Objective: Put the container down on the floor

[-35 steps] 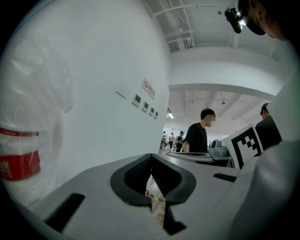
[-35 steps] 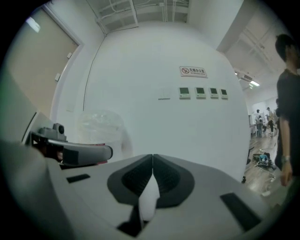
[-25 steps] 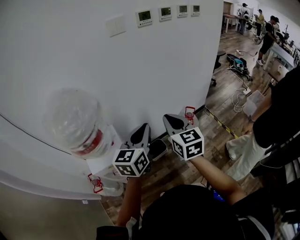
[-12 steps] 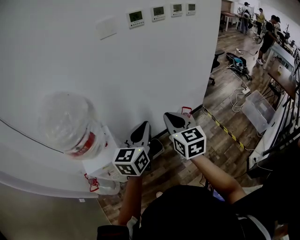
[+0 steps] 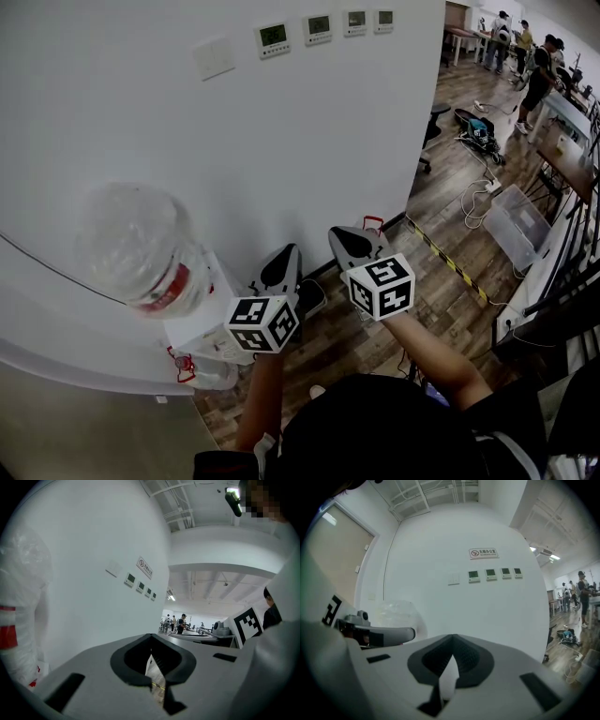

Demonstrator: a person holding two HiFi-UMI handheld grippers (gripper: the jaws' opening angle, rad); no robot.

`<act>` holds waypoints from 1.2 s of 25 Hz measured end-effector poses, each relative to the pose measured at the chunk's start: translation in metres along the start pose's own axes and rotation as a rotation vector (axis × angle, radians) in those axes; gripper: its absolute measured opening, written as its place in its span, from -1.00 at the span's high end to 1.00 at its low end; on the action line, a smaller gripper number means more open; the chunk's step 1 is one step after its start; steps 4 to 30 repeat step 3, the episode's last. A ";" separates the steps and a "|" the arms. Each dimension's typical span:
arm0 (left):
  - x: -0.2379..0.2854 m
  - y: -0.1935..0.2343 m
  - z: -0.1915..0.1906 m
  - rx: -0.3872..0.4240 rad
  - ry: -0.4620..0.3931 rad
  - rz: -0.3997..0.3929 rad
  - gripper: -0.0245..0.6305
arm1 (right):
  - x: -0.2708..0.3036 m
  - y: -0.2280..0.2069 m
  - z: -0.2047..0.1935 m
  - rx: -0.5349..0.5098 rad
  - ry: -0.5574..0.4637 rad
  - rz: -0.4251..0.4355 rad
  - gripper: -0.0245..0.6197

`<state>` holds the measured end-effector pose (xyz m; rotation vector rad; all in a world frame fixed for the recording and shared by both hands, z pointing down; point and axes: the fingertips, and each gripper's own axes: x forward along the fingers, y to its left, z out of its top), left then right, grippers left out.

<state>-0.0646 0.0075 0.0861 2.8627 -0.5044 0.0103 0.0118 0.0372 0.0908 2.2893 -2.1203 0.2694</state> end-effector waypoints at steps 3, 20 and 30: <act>-0.001 -0.002 0.000 0.001 0.000 -0.001 0.88 | -0.002 0.001 -0.002 0.009 0.002 0.004 0.84; -0.001 -0.002 0.000 0.001 0.000 -0.001 0.88 | -0.002 0.001 -0.002 0.009 0.002 0.004 0.84; -0.001 -0.002 0.000 0.001 0.000 -0.001 0.88 | -0.002 0.001 -0.002 0.009 0.002 0.004 0.84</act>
